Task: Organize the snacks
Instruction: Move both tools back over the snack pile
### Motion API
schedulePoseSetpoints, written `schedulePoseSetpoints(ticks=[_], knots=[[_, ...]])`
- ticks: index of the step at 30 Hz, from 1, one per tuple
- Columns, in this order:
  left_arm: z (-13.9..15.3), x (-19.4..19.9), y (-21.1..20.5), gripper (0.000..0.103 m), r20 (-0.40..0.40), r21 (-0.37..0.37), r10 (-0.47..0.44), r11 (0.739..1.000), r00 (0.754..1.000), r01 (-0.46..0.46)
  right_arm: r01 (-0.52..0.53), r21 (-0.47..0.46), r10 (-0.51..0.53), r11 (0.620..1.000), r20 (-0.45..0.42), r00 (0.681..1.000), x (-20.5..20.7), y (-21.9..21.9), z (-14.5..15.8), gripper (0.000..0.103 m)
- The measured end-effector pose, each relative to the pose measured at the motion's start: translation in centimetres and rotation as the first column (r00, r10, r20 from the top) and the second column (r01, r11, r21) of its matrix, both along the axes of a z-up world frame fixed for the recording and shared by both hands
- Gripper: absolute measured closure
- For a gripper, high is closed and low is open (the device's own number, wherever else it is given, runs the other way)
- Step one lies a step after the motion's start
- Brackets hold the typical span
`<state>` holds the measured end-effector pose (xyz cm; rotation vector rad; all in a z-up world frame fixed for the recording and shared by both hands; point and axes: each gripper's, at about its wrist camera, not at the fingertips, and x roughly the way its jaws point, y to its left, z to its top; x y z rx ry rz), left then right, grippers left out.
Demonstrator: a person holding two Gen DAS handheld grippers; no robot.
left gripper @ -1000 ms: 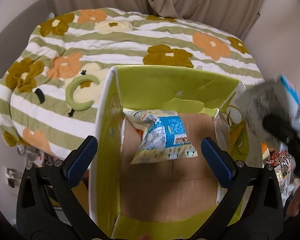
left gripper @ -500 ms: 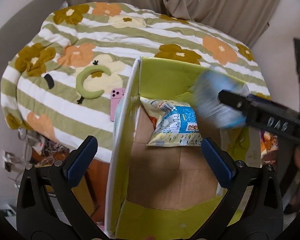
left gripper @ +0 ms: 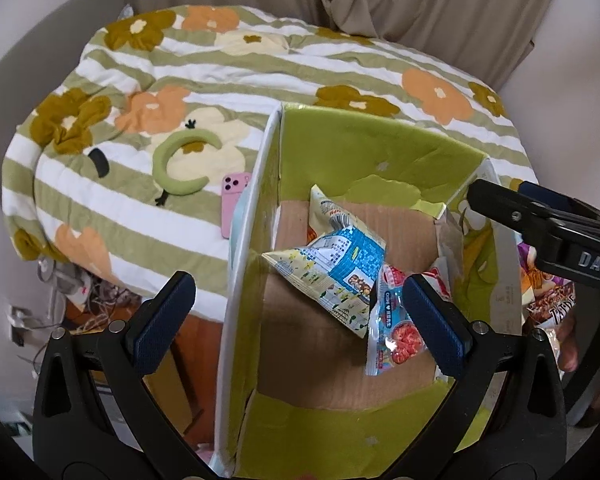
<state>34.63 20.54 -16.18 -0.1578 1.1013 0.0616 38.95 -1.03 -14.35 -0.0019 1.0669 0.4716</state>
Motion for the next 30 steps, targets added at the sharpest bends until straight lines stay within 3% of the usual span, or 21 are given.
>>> schedulePoseSetpoints(ticks=[7,15,23,30], knots=[[4.0,-1.7,-0.1,0.001,0.076,0.026,-0.037,0.999,0.996,0.036,0.016,-0.046,-0.013,0.999,0.059,0.998,-3.0,-0.7,3.8,0.001],[7.7,-4.2,-2.4,0.001,0.163,0.025,-0.114,0.993,0.980,0.111,0.118,-0.042,-0.111,0.992,0.149,0.983,-8.5,-3.7,7.1,0.001],[9.1,-8.6,-8.8,0.001,0.189,0.020,-0.218,0.976,0.958,0.218,0.184,-0.023,-0.176,0.983,0.200,0.964,-15.0,-9.3,9.1,0.001],[9.0,-13.6,-17.6,0.001,0.196,0.000,-0.271,0.961,0.942,0.277,0.187,-0.074,-0.168,0.980,0.208,0.964,-20.2,-16.7,8.6,0.001]])
